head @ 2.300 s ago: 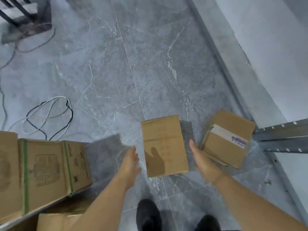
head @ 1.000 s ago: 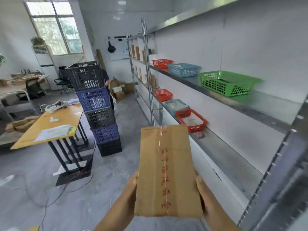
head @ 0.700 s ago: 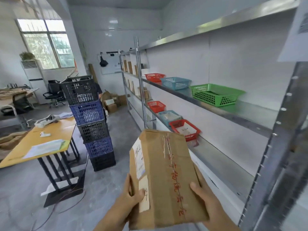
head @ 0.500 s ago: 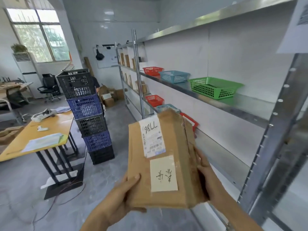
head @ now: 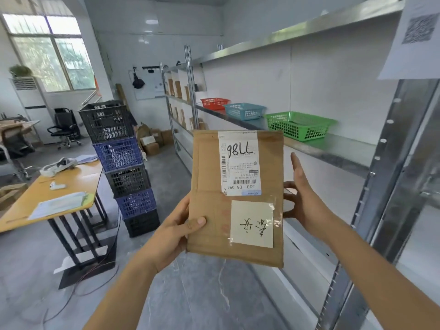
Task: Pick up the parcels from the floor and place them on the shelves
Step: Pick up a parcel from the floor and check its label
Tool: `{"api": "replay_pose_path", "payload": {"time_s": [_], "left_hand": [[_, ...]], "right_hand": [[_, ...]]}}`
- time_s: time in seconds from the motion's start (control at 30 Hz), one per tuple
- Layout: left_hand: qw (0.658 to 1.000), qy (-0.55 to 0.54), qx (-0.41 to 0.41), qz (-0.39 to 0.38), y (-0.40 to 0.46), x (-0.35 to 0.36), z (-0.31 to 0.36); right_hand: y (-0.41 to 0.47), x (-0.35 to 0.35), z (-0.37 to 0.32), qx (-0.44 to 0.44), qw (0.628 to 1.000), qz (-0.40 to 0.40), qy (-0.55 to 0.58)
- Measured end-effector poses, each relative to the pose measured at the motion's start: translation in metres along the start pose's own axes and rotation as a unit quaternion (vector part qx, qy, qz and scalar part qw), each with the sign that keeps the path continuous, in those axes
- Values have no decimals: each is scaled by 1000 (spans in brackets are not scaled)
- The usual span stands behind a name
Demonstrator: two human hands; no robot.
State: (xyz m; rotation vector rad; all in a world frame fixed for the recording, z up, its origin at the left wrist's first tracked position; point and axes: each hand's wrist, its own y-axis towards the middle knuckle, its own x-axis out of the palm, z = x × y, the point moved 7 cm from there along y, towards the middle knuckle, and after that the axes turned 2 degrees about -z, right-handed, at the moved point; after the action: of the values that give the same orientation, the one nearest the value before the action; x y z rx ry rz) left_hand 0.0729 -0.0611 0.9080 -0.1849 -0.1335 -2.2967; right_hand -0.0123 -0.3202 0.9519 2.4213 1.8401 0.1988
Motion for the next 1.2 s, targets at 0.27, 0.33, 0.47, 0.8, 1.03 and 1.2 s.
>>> {"api": "replay_pose_path", "payload": {"time_s": [0.27,0.33,0.47,0.8,1.03,1.2], "left_hand": [[998,31,31,-35,4,12,6],[998,37,54,-14,8,12,7],[986,-36,98,127,13,9,5],[994,-72,-10,83,5,37,-5],[994,-53,4,99,-3,35,-2],[987,-27,137,76,-3,22,49]], "right_hand": [[-5,-21,-50,-48,998,27,5],[-9,-22,-55,-58,998,13,2],[-12,-35,-61,-85,993,59,62],[-35,-37,-39,-79,972,73,-211],[-49,-29,-36,-90,974,63,-199],[-50,-52,-46,-105,985,133,-22]]}}
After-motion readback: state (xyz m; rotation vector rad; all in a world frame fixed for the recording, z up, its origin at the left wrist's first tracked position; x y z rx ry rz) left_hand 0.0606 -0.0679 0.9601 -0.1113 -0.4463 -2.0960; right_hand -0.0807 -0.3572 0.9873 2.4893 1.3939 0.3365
